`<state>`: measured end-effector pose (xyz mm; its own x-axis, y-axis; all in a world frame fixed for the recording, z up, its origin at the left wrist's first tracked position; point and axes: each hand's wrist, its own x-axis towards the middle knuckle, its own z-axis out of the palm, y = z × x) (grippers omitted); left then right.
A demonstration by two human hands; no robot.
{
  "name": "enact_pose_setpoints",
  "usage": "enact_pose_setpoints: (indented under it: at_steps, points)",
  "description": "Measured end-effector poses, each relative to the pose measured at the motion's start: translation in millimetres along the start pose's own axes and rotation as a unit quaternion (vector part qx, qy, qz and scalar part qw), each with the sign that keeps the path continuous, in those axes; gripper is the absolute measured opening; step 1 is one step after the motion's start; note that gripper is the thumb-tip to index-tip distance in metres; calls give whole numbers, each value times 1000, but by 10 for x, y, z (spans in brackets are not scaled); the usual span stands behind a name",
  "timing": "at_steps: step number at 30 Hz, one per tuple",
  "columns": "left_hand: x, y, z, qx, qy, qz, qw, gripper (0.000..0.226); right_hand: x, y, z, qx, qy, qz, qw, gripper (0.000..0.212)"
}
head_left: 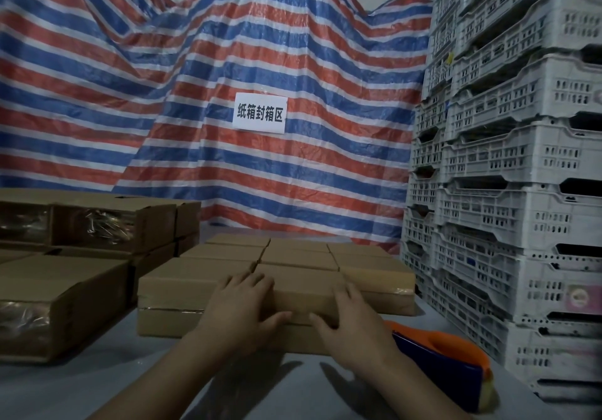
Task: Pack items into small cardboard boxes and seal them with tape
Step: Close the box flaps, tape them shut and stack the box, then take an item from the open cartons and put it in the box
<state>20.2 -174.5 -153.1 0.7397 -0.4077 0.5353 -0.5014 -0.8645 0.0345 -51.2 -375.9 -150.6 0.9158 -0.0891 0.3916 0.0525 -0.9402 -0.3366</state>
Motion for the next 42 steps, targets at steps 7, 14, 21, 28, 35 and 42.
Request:
enact_pose_setpoints:
  at_steps: [7, 14, 21, 28, 35, 42]
  points:
    - [65, -132, 112, 46, -6, 1, 999, 60, 134, 34, 101, -48, 16, -19, 999, 61]
    - [59, -125, 206, 17, 14, -4, 1000, 62, 224, 60, 182, -20, 25, -17, 999, 62]
    - [-33, -318, 63, -84, 101, -58, 990, 58, 241, 75, 113, -58, 77, -15, 995, 57]
    - [-227, -759, -540, -96, 195, -74, 973, 23, 317, -385, 37, -20, 148, -66, 987, 45]
    - [-510, -1455, -1097, -72, 214, -120, 967, 26, 677, -1478, 194, 69, 131, -167, 975, 13]
    - [-554, -2390, -1496, 26, 194, -186, 963, 41, 1345, -2601, 415, 68, 87, -265, 958, 13]
